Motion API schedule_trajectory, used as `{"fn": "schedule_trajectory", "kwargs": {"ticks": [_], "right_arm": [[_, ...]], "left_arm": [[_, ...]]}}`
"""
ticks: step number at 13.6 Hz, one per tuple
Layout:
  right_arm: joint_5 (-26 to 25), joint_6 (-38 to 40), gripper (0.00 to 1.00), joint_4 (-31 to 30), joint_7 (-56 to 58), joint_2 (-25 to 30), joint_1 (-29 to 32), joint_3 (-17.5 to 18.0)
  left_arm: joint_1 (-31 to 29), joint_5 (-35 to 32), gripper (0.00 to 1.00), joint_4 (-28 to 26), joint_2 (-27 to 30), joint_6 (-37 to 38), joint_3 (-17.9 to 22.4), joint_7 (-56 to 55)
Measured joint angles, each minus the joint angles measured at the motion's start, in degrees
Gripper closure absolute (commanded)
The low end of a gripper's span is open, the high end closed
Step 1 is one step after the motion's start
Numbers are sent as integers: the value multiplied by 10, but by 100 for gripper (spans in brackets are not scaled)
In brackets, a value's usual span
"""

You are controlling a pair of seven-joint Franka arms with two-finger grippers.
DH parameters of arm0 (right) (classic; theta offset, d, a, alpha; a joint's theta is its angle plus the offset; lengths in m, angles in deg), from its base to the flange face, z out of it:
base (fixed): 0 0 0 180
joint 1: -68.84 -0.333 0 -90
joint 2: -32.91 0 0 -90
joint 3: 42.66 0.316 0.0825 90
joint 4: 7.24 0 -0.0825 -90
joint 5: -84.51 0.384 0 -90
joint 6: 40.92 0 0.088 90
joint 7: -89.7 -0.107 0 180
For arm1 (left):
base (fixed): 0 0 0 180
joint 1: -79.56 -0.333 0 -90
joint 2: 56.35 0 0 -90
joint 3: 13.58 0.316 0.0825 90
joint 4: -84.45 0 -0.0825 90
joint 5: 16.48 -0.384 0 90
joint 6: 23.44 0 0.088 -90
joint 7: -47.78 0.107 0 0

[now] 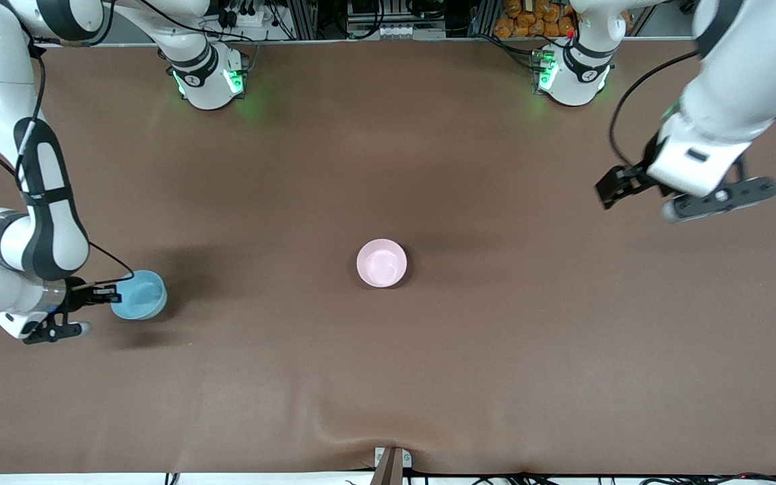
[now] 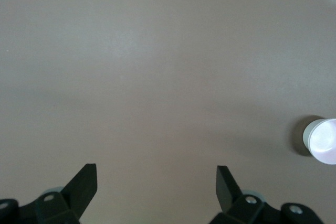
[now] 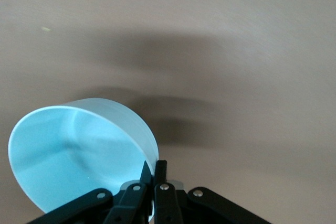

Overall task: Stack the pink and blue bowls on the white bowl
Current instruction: 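Carry the blue bowl with the right gripper over the pink bowl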

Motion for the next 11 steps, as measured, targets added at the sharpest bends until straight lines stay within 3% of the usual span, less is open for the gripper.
{"fn": "schedule_trajectory", "kwargs": {"ticks": [3,7,11], "right_arm": [[8,7,100,19,-12,0,-25,40],[63,12,100,22,-17,0,-49,80],[70,13,100,22,-81,0,-124,102]], "left_arm": [[-31,24,0,-2,16,4,1,49],[-66,34,0,-3,28,18,2,110],[-81,40,0,-12,46,21,2,113]]}}
